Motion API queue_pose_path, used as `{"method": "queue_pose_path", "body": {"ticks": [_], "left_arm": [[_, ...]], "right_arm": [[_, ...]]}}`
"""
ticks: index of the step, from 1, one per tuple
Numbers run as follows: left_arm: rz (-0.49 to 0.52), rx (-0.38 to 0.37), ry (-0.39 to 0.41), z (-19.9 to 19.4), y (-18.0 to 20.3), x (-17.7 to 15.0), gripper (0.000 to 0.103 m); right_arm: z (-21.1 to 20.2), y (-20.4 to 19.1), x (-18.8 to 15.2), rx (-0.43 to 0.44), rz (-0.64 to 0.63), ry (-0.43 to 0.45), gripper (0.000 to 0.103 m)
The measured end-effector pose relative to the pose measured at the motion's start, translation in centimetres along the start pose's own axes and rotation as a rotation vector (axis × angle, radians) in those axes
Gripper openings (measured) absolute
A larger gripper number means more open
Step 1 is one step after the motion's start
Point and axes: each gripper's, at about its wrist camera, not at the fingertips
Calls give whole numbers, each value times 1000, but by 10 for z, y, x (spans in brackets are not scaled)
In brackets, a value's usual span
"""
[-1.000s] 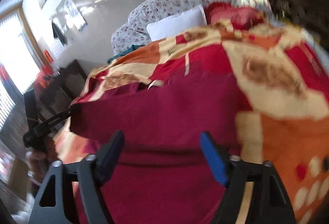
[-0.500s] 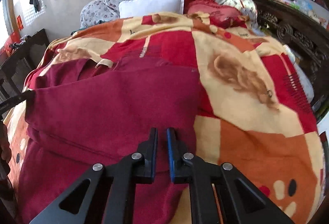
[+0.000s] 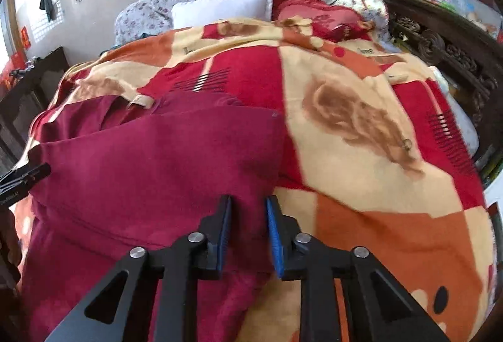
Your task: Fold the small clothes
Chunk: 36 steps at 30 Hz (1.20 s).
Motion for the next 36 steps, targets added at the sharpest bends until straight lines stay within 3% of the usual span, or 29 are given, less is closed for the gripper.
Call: {"method": "queue_pose_path", "body": {"ticks": [2,4,7,8,10,12,13,15,18,20,22,25,26,30,36], "left_arm": [[7,10,-20,6,4,-4,73],[25,27,-14,5,8,-6,75],[16,23,-26,3,8,-7,75],[13,18,-29,1,7,-7,75],[1,9,-26,-12,5,-11,75],[-13,-3,-23,-24,4,-14,75],[-25,-13,-21,-32,4,-18,75],[-42,-30,-18,-46,6,-27,77],[-33,-50,-27,-61,14,-42,77],[-17,-51,-35,-72,21,-54,77],[2,-53,-39,-83,27,-66,77],[34,-44,-32,-106,29,-89,77],[34,-42,-30,-110,28,-94,78],[-13,-39,-43,-125,14,-115,78],[-70,-40,-72,-135,5,-137,79]], "right_arm": [[-2,15,2,-47,39,14,1],[2,33,2,52,141,-19,1],[-10,39,-4,72,191,-16,2],[-23,39,-6,114,203,-4,3],[-43,34,-15,188,216,-15,16],[-57,18,-27,245,182,-55,61],[-62,8,-36,273,145,-95,69],[-68,-15,-56,321,39,-172,71],[-70,-34,-83,322,-82,-250,71],[-67,-40,-102,222,-207,-291,67],[-71,-31,-122,53,-342,-292,67],[-91,8,-132,-97,-355,-284,67],[-101,20,-130,-107,-321,-263,67],[-142,20,-126,126,-185,-193,69],[-131,-82,-154,343,-324,-235,69]]}}
Point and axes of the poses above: each gripper's, at about its wrist camera, not at the fingertips, and z roughly the way its jaws point, y to its right, x to its top, and after that the axes turned 13 degrees about z, right-handed
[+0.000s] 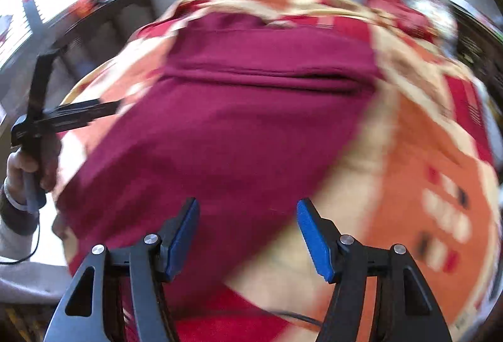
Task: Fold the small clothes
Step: 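Open the right gripper and withdraw both tools from the folded strip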
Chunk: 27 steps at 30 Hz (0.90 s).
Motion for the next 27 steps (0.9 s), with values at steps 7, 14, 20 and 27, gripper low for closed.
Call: {"method": "queue_pose_path", "body": {"ticks": [7,14,20,27], "left_arm": [[-20,-12,-35,6,2,-13,79],[5,-48,-31,0,6,-24,79],[-23,-103,-50,-9,1,-36,79],[-4,-106,-51,-21,6,-44,79]], "right_arm": [[39,-61,-13,5,-171,-83,69],[-12,24,-83,-228,-37,-167,71],[-71,85,-107,-207,261,-29,76],[-35,75,-94,-12,343,-25,78]]}}
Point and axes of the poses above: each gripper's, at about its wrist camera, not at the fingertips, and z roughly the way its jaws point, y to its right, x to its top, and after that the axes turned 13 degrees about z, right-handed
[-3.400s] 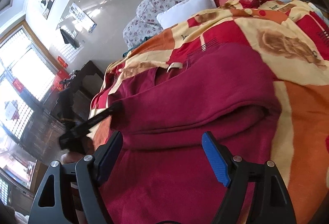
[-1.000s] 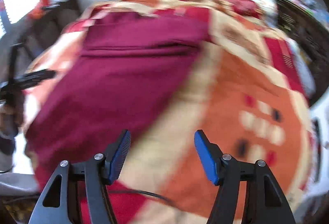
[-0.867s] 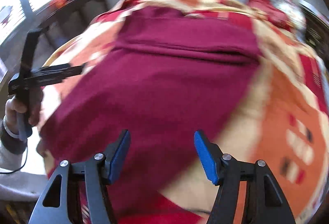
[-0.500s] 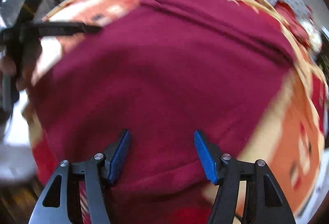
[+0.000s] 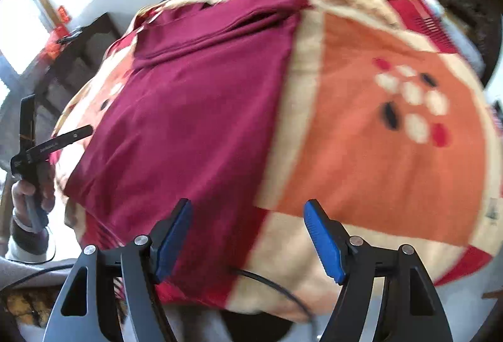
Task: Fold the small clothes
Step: 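Open the right gripper and withdraw both tools from the folded strip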
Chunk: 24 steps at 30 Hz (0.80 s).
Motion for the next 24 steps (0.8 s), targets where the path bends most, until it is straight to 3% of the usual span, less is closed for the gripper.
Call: {"method": "queue_pose_path", "body": {"ticks": [2,4,5,6,9,13,16,17,18,20,24], "left_arm": [[-13,-6,-9,1,-2,-5,79],[-26,-8,-32,5,-5,-9,79],[-30,-7,-45,8,-5,-10,79],[-33,-7,-56,9,-6,-12,79],[-32,-19,-45,1,-6,-16,80],[-55,-57,-28,-9,-8,-25,80],[-105,-106,-53,-8,-11,-33,80],[-111,-114,-58,-7,-10,-34,80],[-111,-115,-61,-8,-9,-36,80],[-94,-100,-68,-8,-5,-39,80],[-46,-60,-75,-7,5,-42,80]], "right_arm": [[16,4,-2,45,29,-7,73],[20,2,-8,30,5,34,40],[17,2,-8,57,1,33,19],[8,3,-9,79,-1,36,9],[-22,3,-15,-15,-75,110,8],[-3,16,-20,-53,-36,73,8],[0,20,-21,-16,7,71,10],[-3,24,-20,14,44,67,18],[-7,31,-18,59,95,60,44],[-10,38,-18,107,157,67,82],[-9,34,-21,145,151,62,81]]}}
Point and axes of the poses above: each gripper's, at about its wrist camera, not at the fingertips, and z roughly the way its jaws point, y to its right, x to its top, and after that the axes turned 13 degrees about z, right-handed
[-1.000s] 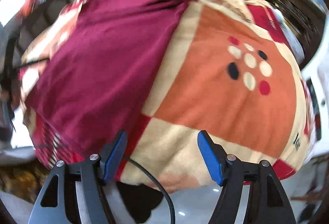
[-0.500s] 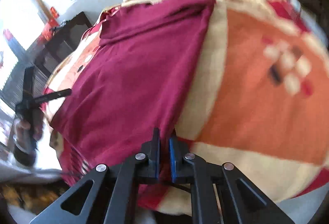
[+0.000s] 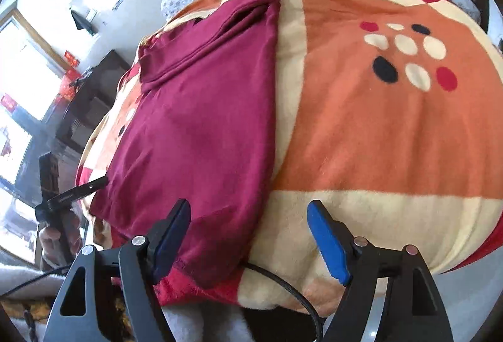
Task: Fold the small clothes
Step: 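Open the right gripper and withdraw both tools from the folded strip, then grasp the hem end of the strip with the left gripper and lift it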
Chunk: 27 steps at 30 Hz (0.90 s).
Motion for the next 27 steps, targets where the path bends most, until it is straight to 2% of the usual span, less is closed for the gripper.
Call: {"method": "queue_pose_path", "body": {"ticks": [6,16,20,23,25,27], "left_arm": [[55,64,-1,4,12,-3,84],[96,58,-34,1,17,-14,89],[84,32,-35,2,16,-18,95],[117,52,-44,4,22,-17,95],[131,50,-46,5,24,-15,94],[145,40,-48,4,25,-14,87]], "right_arm": [[9,-11,-4,34,-36,-31,81],[18,-14,-4,108,-27,-86,81],[22,-16,-4,131,-39,-102,81],[24,-18,-4,150,-52,-112,81],[25,-23,-7,148,-94,-126,70],[24,-30,-9,133,-153,-137,52]]}}
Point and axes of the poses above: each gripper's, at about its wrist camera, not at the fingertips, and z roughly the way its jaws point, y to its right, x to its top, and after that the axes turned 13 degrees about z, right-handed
